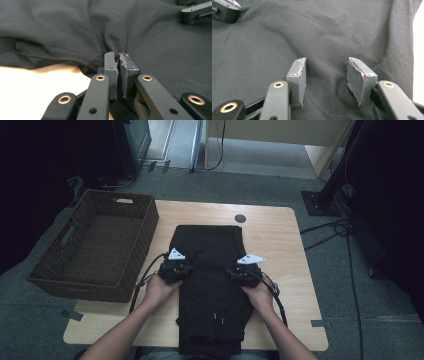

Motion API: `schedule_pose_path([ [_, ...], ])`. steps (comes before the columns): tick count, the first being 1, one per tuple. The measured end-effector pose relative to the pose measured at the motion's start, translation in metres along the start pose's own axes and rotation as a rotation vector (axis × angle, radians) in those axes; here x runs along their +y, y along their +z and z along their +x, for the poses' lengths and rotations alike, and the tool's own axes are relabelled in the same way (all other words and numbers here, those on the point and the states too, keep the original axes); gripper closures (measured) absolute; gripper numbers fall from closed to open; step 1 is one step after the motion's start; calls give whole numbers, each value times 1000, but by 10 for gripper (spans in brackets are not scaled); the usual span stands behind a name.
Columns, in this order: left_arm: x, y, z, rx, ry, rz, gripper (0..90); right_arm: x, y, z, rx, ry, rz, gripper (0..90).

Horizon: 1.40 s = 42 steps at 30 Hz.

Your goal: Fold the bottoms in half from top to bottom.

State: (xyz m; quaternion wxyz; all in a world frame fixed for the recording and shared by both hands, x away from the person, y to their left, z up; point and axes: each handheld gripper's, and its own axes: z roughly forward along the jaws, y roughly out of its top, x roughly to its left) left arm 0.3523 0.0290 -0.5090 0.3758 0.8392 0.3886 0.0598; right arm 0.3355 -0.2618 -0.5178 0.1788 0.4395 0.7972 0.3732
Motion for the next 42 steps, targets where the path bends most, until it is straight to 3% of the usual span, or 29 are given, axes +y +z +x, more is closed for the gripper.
schedule_pose_path([
  [4, -15, -11, -15, -44, -20, 13, 819, -20, -21, 16, 15, -4, 0, 528],
  [6, -17, -13, -16, -76, -38, 12, 783, -27, -28, 21, 26, -12, -8, 547],
  [8, -13, -13, -12, -105, -55, 13, 750, -27, -30, 19, 36, -7, -4, 574],
  [11, -1, -15, -5, -113, -55, -9, 709, -17, -29, 8, 62, 57, 9, 592],
  [15, 20, -15, 10, -93, -45, -36, 674, 7, -23, -12, 31, 87, -41, 599],
  [18, 38, -11, 29, -74, -64, -66, 642, 23, -13, -27, 7, 108, -52, 594],
  [20, 47, -6, 42, -67, -79, -61, 629, 36, -3, -41, -13, 140, -55, 591],
  [28, 64, 1, 82, 28, -135, -69, 556, 69, 29, -74, -90, 168, -39, 572],
  [35, 61, 11, 96, 84, -139, -25, 501, 82, 56, -84, -100, 203, -16, 574],
  [39, 57, 18, 97, 103, -132, 27, 484, 90, 67, -82, -117, 179, -11, 573],
  [42, 55, 19, 95, 107, -126, 18, 557, 94, 78, -82, -142, 154, 31, 598],
])
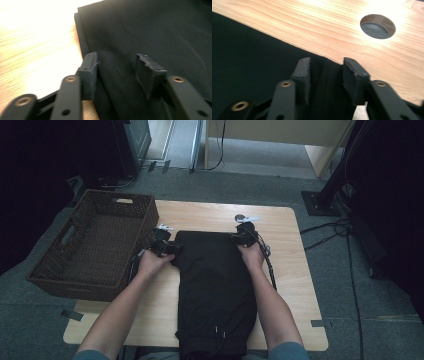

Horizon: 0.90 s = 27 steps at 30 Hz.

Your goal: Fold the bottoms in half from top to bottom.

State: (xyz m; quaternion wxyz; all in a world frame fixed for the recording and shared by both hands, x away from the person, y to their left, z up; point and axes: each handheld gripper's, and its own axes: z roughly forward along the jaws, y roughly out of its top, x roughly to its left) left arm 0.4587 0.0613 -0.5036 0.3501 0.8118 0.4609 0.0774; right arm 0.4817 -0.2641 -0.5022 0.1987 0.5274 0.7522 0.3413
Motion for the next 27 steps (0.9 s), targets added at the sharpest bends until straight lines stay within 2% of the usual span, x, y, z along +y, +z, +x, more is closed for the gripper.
schedule_pose_path([
  [1, -2, 0, -1, 5, 4, -10, 638, 1, 2, 1, -14, -5, 13, 630],
  [2, -4, -1, -2, 13, 21, -9, 675, 1, 6, 2, -36, -18, 24, 646],
  [4, -7, -2, -4, 33, 49, -7, 799, 0, 9, 2, -47, -9, 31, 712],
  [5, -8, -3, -4, 22, 45, -5, 872, 0, 9, 1, -55, -2, 29, 755],
  [6, -9, -4, -4, 14, 43, -8, 887, 0, 9, -1, -49, 25, 26, 791],
  [8, -10, -5, -4, 16, 61, -1, 900, 2, 7, -5, -43, 58, 38, 858],
  [9, -10, -6, -6, 21, 80, 3, 900, 3, 7, -7, -37, 69, 43, 868],
  [11, -10, -7, -6, 22, 90, 10, 900, 5, 6, -10, -32, 77, 58, 885],
  [12, -10, -7, -5, 22, 89, 9, 900, 6, 6, -11, -39, 77, 70, 886],
  [17, -12, -8, -3, 14, 66, -5, 900, 7, 1, -24, -15, 124, 89, 887],
  [19, -12, -7, -3, 14, 56, -7, 900, 5, -2, -29, -34, 141, 90, 883],
  [21, -12, -7, -4, 15, 55, -8, 900, 4, -7, -35, -69, 160, 84, 842],
  [23, -12, -6, -5, 14, 49, -11, 900, 4, -10, -38, -64, 185, 55, 854],
  [24, -11, -6, -5, 13, 43, -10, 900, 5, -11, -36, -77, 164, 54, 858],
  [25, -11, -6, -4, 11, 36, -10, 900, 7, -11, -32, -106, 124, 45, 853],
  [26, -11, -6, -4, 11, 37, -10, 899, 8, -12, -29, -129, 115, 32, 828],
  [27, -11, -6, -4, 10, 35, -7, 896, 9, -12, -29, -118, 119, 11, 784],
])
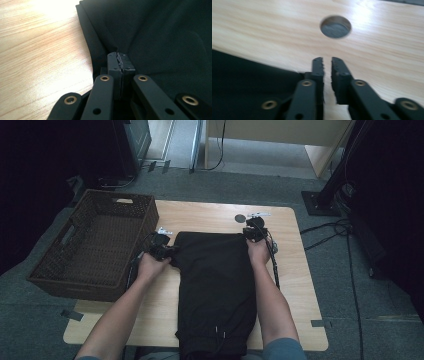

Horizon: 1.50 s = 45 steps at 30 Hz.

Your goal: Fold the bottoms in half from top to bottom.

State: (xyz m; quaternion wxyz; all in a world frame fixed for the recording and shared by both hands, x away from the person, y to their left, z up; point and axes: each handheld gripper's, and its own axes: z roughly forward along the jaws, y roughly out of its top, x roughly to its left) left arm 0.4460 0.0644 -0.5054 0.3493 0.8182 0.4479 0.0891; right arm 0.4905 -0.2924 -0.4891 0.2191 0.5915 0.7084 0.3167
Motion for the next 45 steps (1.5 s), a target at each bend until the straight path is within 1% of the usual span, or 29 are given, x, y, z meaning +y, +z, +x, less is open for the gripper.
schedule_pose_path([
  [1, 0, 0, 0, 0, -1, -1, 895, 1, 1, -1, 29, 14, -13, 745],
  [2, 1, 0, -1, 0, -1, -1, 892, 2, 3, -1, 39, 20, -12, 725],
  [4, 1, 0, 0, -4, -7, -1, 889, 1, 7, 1, 66, 15, -26, 707],
  [6, 1, 1, 1, -7, -12, -2, 888, -1, 13, 2, 97, 31, -14, 695],
  [8, 1, 1, 1, -7, -11, -3, 891, -4, 19, 4, 97, 32, 14, 723],
  [9, 1, 1, 1, -6, -6, -2, 893, -5, 20, 4, 97, 26, 21, 753],
  [10, 1, 1, 1, -5, -7, -2, 898, -6, 21, 5, 106, 34, 24, 800],
  [11, 1, 1, 1, -3, -6, -1, 900, -6, 21, 5, 104, 23, 25, 832],
  [12, 1, 1, 1, -3, -5, 0, 900, -6, 21, 6, 100, 16, 26, 858],
  [14, 1, 0, 2, -4, -2, 4, 900, -5, 20, 6, 86, -6, 37, 876],
  [15, 1, 0, 2, -9, -11, 5, 900, -5, 19, 5, 81, -6, 42, 877],
  [16, 0, -1, 2, -13, -12, 4, 900, -5, 18, 2, 71, -2, 48, 877],
  [19, 0, 0, 0, -23, -5, 7, 900, -6, 15, -8, 55, 44, 61, 863],
  [20, 0, 0, -1, -21, -5, 9, 900, -5, 12, -10, 32, 56, 57, 885],
  [22, 0, 0, 0, -22, -11, 10, 900, -5, 8, -13, -51, 35, 57, 870],
  [23, 0, 0, 1, -28, -18, 11, 900, -6, 6, -18, -61, 45, 44, 859],
  [24, 0, 0, 2, -33, -29, 8, 896, -7, 3, -23, -33, 76, 36, 841],
  [25, 1, 0, 3, -45, -44, 2, 884, -8, 0, -27, -7, 95, 26, 834],
  [26, 2, 1, 3, -54, -46, -1, 852, -10, -3, -28, 12, 101, 11, 832],
  [28, 5, 2, 1, -63, -53, -1, 772, -12, -7, -28, 27, 86, 3, 818],
  [30, 9, 2, 0, -67, -62, -6, 733, -15, -8, -27, 68, 95, -8, 782],
  [32, 13, 2, 0, -74, -71, -15, 680, -18, -10, -25, 91, 95, -15, 746],
  [33, 16, 3, 0, -73, -73, -12, 662, -19, -11, -25, 104, 89, -19, 724],
  [35, 22, 5, 2, -73, -73, 3, 556, -22, -13, -23, 135, 92, -16, 674],
  [36, 24, 6, 3, -71, -70, 13, 530, -23, -13, -23, 157, 85, -14, 643],
  [39, 31, 11, 8, -70, -78, 30, 516, -25, -15, -20, 190, 60, 5, 553],
  [42, 36, 14, 11, -69, -75, 30, 486, -27, -16, -19, 204, 35, -5, 491],
  [44, 37, 14, 12, -53, -68, 2, 471, -29, -16, -20, 225, 40, 14, 482],
  [45, 38, 14, 12, -43, -72, -9, 460, -30, -14, -20, 246, 46, 28, 478],
])
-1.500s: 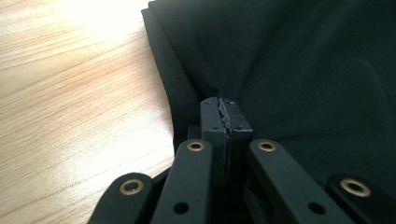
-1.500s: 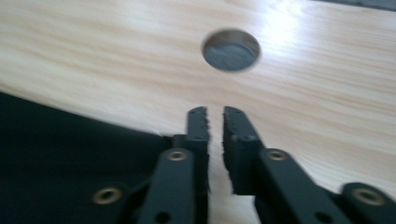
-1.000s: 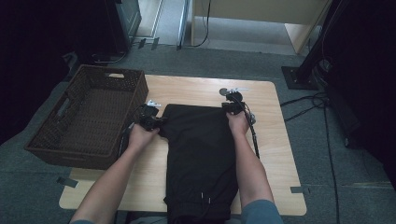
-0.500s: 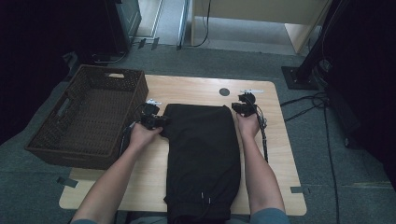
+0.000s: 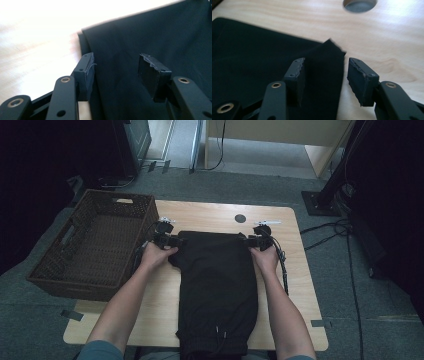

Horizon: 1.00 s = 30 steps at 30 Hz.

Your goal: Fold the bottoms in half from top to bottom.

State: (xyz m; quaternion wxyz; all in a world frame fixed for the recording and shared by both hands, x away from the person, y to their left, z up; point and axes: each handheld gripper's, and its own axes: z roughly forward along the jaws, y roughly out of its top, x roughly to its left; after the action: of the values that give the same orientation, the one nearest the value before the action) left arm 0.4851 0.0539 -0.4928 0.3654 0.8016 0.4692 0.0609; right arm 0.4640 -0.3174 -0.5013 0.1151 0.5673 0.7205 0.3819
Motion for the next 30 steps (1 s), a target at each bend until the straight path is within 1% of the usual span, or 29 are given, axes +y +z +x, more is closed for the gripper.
schedule_pose_path([
  [1, 0, 0, 1, 4, -9, -2, 431, -2, 1, 1, -2, -7, 14, 466],
  [2, -1, 3, 2, 7, -23, 5, 425, -3, 1, 1, -4, -9, 19, 460],
  [4, -2, 7, 2, 14, -26, 41, 455, -8, 3, 2, 4, -14, 32, 450],
  [5, -3, 8, 2, 12, -21, 38, 459, -9, 3, 3, -2, -24, 42, 447],
  [8, 0, 11, 0, -6, -51, 31, 471, -10, 2, 5, -1, -27, 48, 442],
  [9, 1, 12, -1, -7, -42, 45, 469, -10, 3, 6, -3, -33, 51, 435],
  [10, 4, 13, -3, -3, -24, 65, 466, -10, 3, 7, -7, -35, 46, 431],
  [11, 8, 14, -6, -3, 0, 91, 463, -10, 4, 7, -9, -42, 44, 427],
  [12, 11, 15, -9, 7, 33, 108, 447, -10, 5, 8, -8, -43, 41, 421],
  [14, 14, 16, -12, 23, 58, 106, 409, -10, 7, 10, -10, -51, 30, 412],
  [15, 14, 16, -11, 29, 60, 104, 401, -10, 7, 11, -9, -54, 29, 411],
  [17, 13, 17, -9, 33, 46, 99, 386, -10, 9, 13, -13, -62, 23, 411],
  [18, 13, 18, -6, 33, 39, 105, 388, -10, 9, 12, -13, -67, 19, 412],
  [21, 11, 18, -4, 26, 22, 80, 400, -11, 12, 12, -8, -77, -5, 416],
  [23, 10, 19, -4, 24, 22, 69, 405, -11, 12, 12, -9, -79, -8, 417],
  [25, 10, 20, -7, 37, 42, 68, 409, -11, 13, 13, -6, -81, -15, 418],
  [26, 10, 20, -8, 51, 53, 69, 408, -11, 14, 13, -8, -80, -19, 418],
  [27, 10, 18, -8, 88, 76, 58, 399, -11, 14, 14, -7, -82, -19, 417],
  [28, 9, 16, -7, 98, 77, 44, 396, -11, 14, 14, -10, -86, -20, 418],
  [29, 8, 15, -4, 98, 68, 33, 404, -11, 14, 14, -9, -85, -21, 418],
  [30, 8, 14, 1, 79, 34, 41, 405, -11, 14, 14, -8, -80, -20, 418],
])
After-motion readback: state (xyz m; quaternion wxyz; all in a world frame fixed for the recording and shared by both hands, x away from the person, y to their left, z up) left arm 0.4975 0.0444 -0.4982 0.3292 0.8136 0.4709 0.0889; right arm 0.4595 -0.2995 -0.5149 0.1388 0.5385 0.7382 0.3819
